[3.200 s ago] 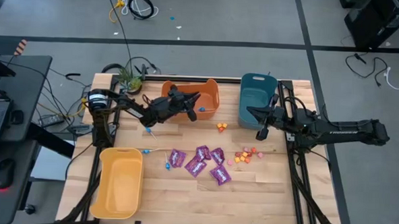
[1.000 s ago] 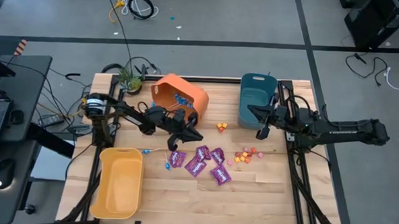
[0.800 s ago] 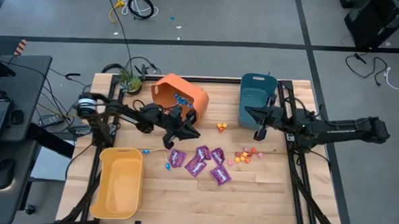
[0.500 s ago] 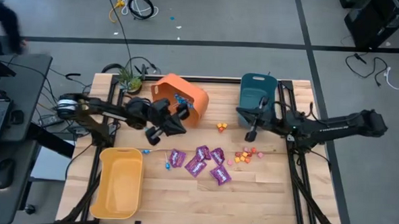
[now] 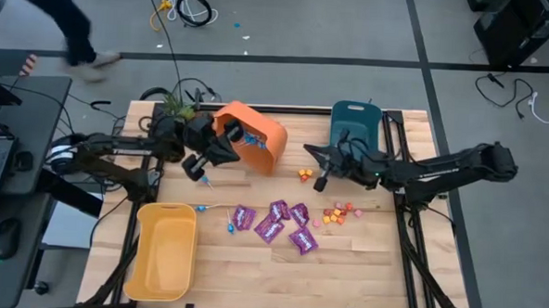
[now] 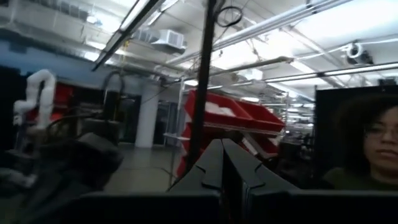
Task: Sort candy
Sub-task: Adjust the orange bin
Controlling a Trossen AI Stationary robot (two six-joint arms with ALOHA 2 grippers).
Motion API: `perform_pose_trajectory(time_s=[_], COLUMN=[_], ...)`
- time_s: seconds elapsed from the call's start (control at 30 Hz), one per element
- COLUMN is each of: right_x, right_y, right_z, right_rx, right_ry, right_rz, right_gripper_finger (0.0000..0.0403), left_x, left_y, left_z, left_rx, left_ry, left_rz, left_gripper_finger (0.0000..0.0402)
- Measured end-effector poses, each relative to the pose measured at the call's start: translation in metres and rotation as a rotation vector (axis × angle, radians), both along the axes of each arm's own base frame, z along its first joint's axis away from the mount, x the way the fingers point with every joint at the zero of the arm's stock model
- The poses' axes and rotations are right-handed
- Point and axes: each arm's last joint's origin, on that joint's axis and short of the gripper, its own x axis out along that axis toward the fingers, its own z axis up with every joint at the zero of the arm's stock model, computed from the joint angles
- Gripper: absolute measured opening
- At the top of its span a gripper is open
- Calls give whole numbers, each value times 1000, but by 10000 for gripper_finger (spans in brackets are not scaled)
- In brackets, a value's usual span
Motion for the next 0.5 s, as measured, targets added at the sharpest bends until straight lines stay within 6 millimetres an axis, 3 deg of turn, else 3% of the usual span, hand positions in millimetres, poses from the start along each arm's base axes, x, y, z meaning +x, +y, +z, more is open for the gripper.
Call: perform_pose_trajectory(time_s=[0.27,0.5], right_x=[26,60], right_y=[5,12], right_z=[-11,-29], right_rx=[11,2], right_ry=[59,134], right_rz=[-68,-64], right_gripper_finger=[26,77], left_x=[-6,-16], left_y=[41,78], left_z=[-17,-41], left_rx=[-32,-32], left_ry=[204,379], left_rz=[175,460], left_gripper_finger=[2,2])
